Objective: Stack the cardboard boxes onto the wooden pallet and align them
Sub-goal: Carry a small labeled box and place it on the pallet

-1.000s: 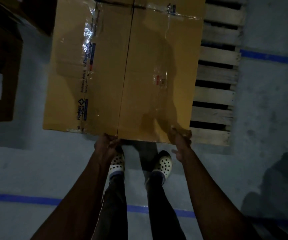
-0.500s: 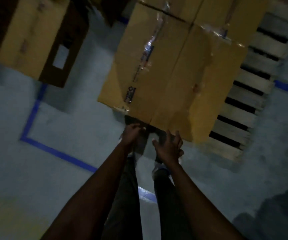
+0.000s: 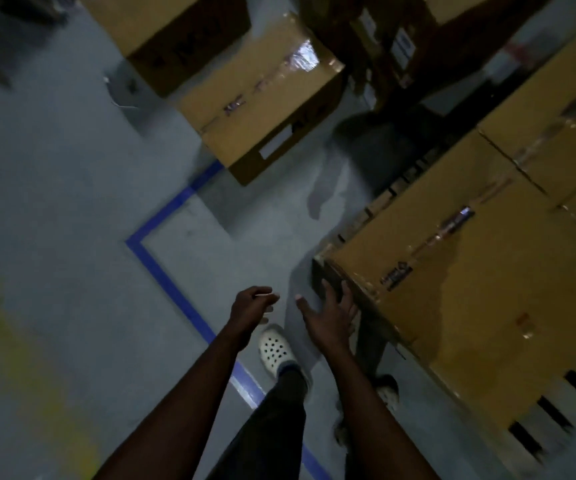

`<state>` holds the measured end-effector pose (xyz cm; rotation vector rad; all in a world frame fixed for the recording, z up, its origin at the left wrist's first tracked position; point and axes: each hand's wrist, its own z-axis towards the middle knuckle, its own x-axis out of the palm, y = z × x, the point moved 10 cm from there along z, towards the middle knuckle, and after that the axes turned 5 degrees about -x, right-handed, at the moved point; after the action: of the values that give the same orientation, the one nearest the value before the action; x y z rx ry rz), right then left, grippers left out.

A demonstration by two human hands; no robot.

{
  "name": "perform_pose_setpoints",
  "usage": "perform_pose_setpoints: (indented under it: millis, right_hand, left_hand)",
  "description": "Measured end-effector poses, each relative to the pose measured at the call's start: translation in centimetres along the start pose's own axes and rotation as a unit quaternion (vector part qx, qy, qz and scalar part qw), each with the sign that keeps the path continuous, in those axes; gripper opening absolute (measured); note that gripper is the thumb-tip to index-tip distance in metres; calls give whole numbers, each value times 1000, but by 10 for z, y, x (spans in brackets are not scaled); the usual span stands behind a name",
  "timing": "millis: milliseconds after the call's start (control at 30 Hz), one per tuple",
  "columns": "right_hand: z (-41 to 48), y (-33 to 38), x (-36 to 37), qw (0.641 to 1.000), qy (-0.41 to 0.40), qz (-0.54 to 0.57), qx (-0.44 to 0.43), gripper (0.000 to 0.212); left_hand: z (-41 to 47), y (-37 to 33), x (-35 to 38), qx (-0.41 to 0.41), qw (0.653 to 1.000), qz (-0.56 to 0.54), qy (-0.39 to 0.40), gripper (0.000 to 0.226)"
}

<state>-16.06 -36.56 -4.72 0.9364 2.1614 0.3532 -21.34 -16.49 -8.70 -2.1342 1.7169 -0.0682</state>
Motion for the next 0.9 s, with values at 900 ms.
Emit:
perform_pose_setpoints:
  millis: [900]
  right_hand:
    - [466,250,260,965,19,222,138,86]
  left_hand:
    - [475,-474,-242,212,930,230,-192,94]
